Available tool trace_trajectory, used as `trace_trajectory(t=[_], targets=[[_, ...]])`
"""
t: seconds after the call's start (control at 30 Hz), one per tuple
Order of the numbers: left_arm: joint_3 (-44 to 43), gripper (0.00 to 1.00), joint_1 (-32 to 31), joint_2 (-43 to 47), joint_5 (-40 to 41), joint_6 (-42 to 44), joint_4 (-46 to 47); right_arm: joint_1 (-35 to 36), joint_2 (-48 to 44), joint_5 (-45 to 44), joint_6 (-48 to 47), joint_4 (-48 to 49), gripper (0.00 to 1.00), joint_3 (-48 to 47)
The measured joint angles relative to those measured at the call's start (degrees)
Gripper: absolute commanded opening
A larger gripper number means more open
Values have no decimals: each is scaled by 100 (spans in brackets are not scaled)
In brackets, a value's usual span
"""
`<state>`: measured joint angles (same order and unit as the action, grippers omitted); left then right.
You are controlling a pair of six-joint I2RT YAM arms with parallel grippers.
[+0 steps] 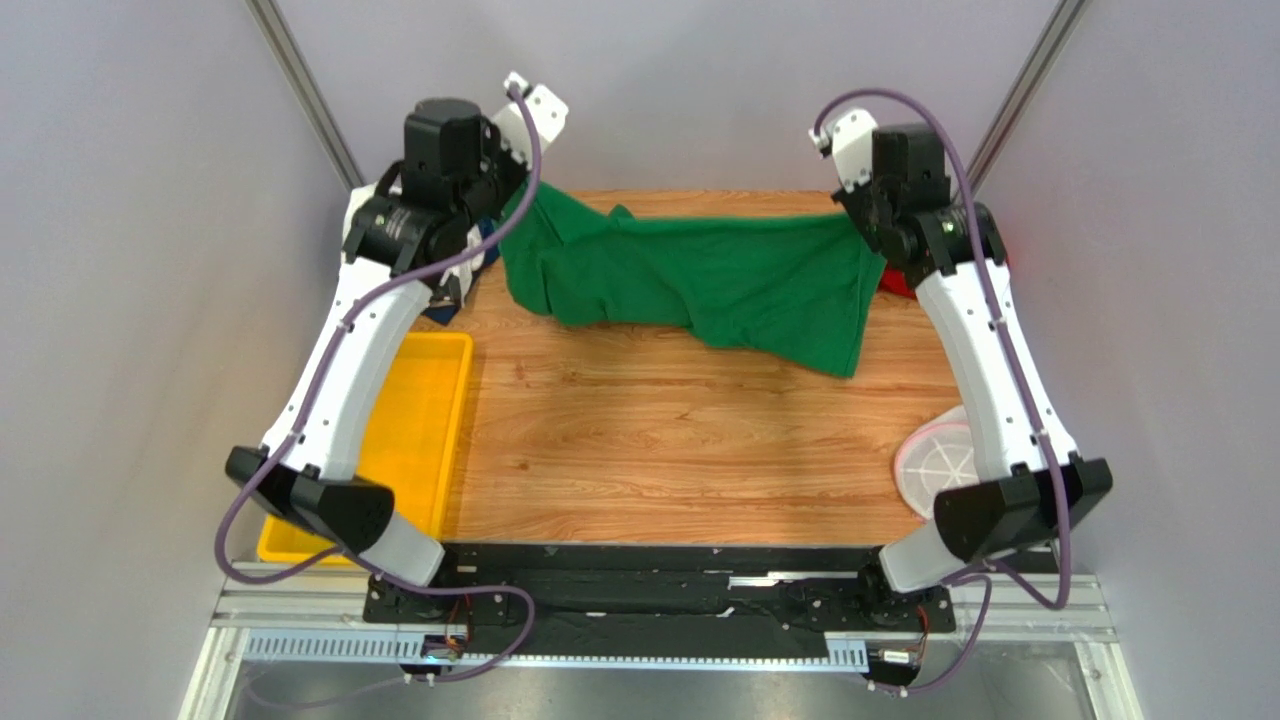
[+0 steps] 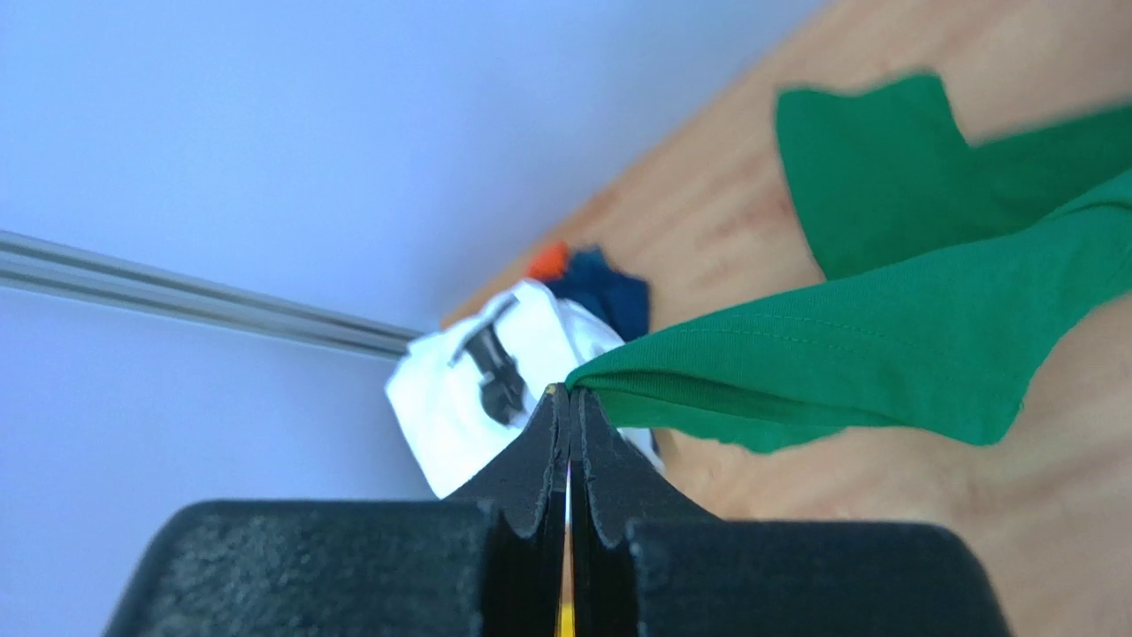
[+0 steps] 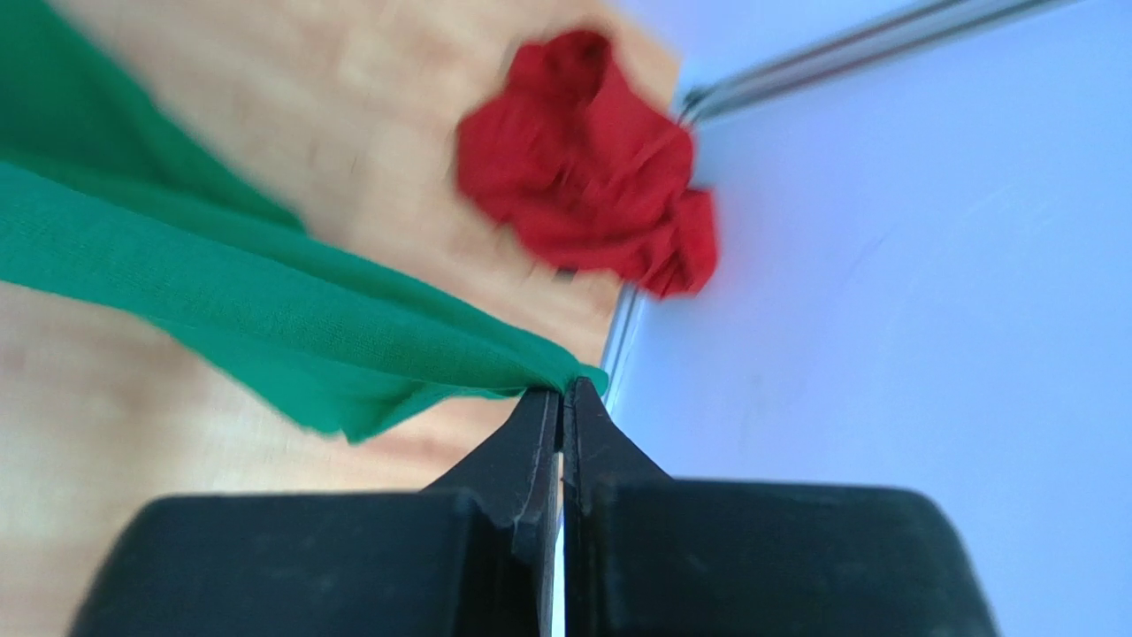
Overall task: Fold and stack the t-shirts
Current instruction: Flatten out the tshirt
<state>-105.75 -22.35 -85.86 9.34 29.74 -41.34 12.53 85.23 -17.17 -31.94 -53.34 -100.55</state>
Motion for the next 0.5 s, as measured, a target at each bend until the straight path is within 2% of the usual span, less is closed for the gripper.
trace_trajectory(t=[0.1, 0.3, 0.4, 0.5], targets=[[-1222, 0, 92, -708, 70, -140, 9, 0, 699, -160, 87, 79, 0, -1246], [-3320, 0, 79, -1980, 426, -205, 42, 2, 1615, -479, 175, 549, 0, -3045], [-3462, 0, 79, -2035, 584, -247, 140, 2, 1478, -579, 186, 1001, 0, -3038], [-2876, 0, 79, -1580, 608, -313, 352, 2, 922, -570, 227, 1403, 0, -2404]])
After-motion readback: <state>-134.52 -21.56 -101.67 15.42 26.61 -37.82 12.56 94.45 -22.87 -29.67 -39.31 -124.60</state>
